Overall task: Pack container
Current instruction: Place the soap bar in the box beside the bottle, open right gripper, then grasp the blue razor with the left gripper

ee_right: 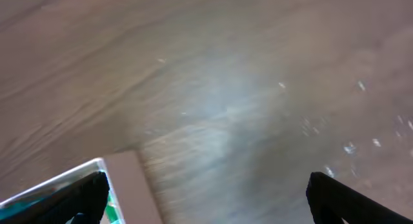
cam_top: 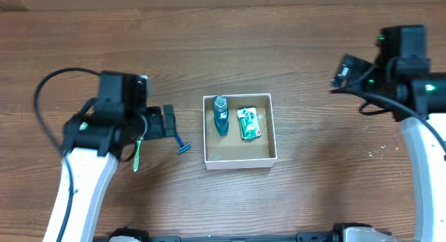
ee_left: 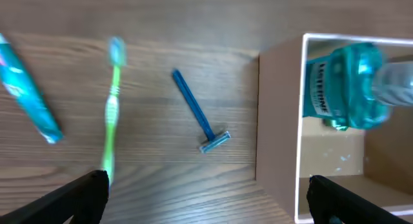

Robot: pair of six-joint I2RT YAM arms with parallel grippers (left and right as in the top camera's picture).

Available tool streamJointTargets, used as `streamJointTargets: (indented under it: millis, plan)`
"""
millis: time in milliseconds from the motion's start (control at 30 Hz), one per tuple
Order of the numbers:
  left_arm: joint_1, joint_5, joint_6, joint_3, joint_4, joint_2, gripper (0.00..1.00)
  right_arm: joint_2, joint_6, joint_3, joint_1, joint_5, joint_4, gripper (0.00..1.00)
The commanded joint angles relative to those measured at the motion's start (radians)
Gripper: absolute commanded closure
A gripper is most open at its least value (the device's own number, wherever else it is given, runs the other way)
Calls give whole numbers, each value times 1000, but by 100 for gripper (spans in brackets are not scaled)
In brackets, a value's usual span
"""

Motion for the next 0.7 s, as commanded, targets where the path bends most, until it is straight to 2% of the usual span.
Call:
streamJointTargets:
  millis: [0, 100, 300, 500, 533, 667]
  plan:
    - [-42, 15, -97, 15, 21, 195, 0, 0, -39, -68, -126, -94, -15, 0]
    - [-43, 18, -173, 15, 40, 335, 0, 0, -39, -105, -167, -110, -8, 0]
    - [-43, 41, -195, 15, 103, 595, 0, 0, -39, -124, -167, -114, 11, 0]
    - [-43, -17, -195, 15, 123, 689, 0, 0, -39, -124, -167, -117, 12, 0]
    - [-43, -27, -196, 15, 123, 695, 2, 0, -39, -124, -167, -121, 12, 0]
    - [-43, -38, -204, 15, 120, 704, 24, 0, -39, -124, -167, -131, 13, 0]
